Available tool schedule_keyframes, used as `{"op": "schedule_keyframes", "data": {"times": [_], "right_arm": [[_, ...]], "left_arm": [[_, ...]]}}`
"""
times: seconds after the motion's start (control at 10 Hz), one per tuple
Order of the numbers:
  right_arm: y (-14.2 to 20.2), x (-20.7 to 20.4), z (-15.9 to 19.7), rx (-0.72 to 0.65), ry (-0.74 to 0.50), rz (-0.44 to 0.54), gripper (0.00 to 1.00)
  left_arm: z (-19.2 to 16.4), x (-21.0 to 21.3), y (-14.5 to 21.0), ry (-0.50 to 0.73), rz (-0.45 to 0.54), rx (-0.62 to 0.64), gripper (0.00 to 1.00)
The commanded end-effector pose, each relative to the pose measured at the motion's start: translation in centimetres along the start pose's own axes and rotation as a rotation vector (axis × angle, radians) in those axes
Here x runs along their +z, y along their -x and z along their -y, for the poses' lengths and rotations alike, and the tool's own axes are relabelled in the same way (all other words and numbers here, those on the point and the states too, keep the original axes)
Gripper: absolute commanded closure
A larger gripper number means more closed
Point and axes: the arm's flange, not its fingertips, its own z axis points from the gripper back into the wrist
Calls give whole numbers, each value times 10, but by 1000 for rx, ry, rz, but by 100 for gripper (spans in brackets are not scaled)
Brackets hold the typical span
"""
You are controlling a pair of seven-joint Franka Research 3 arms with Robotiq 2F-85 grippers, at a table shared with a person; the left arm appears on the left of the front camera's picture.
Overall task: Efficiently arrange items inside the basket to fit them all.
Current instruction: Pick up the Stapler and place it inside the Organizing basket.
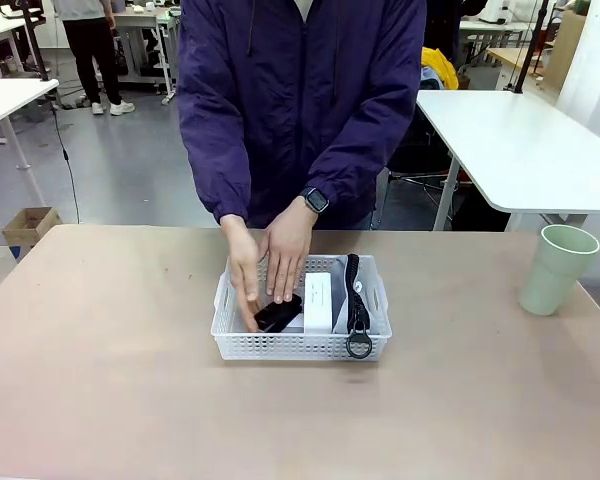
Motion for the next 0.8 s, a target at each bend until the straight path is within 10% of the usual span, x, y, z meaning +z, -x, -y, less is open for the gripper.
{"op": "schedule_keyframes", "data": {"times": [0.0,0.7], "right_arm": [[-1,-2,-2,30,-16,18,0],[-1,-2,-2,30,-16,18,0]], "left_arm": [[-45,-46,24,142,-10,38,0],[-76,-40,10,187,16,60,0]]}}
